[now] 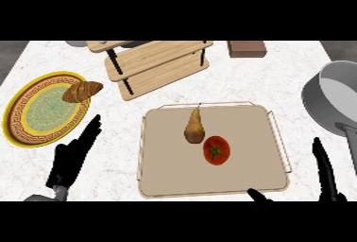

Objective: Pick the tomato from the tray and place it in the tiered shelf

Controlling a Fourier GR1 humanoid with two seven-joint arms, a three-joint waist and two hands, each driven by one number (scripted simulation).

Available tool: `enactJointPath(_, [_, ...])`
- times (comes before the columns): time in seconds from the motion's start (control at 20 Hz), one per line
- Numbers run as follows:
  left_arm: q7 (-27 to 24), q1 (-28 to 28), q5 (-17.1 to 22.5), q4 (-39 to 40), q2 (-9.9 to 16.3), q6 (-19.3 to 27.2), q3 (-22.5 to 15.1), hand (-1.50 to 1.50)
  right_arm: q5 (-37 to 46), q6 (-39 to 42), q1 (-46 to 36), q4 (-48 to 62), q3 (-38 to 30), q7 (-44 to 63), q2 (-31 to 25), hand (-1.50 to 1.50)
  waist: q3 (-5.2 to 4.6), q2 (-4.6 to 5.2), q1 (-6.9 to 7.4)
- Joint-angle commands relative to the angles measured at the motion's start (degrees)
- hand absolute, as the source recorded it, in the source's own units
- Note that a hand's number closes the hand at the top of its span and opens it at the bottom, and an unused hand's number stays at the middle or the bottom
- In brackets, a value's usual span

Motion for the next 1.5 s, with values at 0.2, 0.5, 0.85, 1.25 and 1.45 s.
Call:
enactJointPath(0.2, [0.2, -1.2, -0.9, 0.4, -0.1, -0.6, -0.2, 0.0, 21.8, 12.1, 2.9, -2.0, 5.0, 24.8, -3.0, -1.5, -0.46, 0.6, 1.32])
enactJointPath(0.5, [0.9, -0.6, -0.8, -0.8, -0.1, -0.5, -0.4, 0.0, 39.2, 22.1, 3.9, -2.3, -0.7, 40.0, -5.5, -1.5, -0.83, 0.48, 1.25])
enactJointPath(0.85, [2.5, -3.7, -1.4, -0.5, -1.1, -0.8, -0.9, 0.0, 55.6, 43.0, -10.6, -1.7, 9.8, 58.9, 8.9, -1.5, -0.2, 0.66, 3.68])
enactJointPath(1.25, [0.8, -2.4, -1.4, 0.7, -1.8, -2.1, -1.0, 0.0, 55.8, 52.4, -25.1, 12.3, 16.8, 78.2, 19.0, -1.5, 0.13, 0.35, 2.86])
enactJointPath(1.45, [0.7, -3.2, -2.9, 2.5, -3.7, -0.6, -1.4, 0.0, 51.8, 51.5, -32.5, 18.1, 16.0, 81.7, 19.1, -1.5, 0.17, 0.44, 2.77])
